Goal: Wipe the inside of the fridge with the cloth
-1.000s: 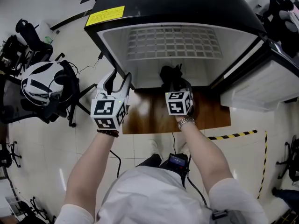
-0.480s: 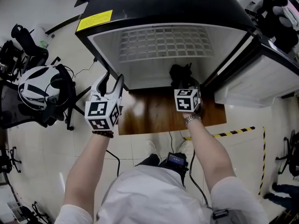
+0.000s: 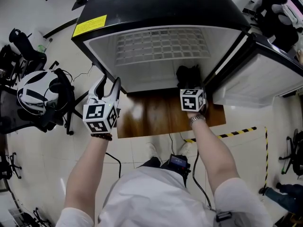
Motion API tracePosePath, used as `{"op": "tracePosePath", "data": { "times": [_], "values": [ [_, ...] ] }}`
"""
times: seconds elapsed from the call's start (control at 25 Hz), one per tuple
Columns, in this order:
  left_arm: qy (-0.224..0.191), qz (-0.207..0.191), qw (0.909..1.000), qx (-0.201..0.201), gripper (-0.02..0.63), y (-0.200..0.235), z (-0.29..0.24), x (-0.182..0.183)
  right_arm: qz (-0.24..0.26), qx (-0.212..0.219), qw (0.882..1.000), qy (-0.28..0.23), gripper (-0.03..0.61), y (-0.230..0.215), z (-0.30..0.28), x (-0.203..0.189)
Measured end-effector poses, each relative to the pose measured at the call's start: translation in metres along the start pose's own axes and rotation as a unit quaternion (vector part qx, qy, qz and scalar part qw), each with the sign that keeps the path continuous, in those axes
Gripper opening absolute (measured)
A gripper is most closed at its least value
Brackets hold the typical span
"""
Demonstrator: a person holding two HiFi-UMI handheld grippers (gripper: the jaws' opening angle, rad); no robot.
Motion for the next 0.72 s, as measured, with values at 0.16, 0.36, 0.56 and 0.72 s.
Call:
{"op": "tracePosePath", "data": {
  "times": [0.16,0.36,0.56,0.72],
  "values": [
    [0.003,0.003,1.0000,0.000,0.195,0.000,0.000,0.000,0.001,0.021,1.000,-0.018,0.077,0.004,0.006,0.006],
    [0.003,0.002,0.9999,-0.013,0.179,-0.006,0.010,-0.003,0.006,0.053,0.997,-0.057,0.077,0.012,0.025,0.020],
    [0.011,-0.007,0.9984,-0.054,0.179,-0.029,0.021,-0.019,0.022,0.098,0.990,-0.096,0.077,0.017,0.050,0.031],
    [0.009,-0.005,0.9926,-0.121,0.180,-0.048,0.012,-0.019,0.044,0.144,0.981,-0.127,0.077,0.019,0.079,0.040]
  ]
}}
Point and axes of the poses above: the fingertips, and each gripper's own axes: z backward along the fingers, y to its left, x out of its top, the point moved 7 cm from there along z, backward along the fingers, and after that the axes turned 5 degrees about y, right-handed, at the moved point
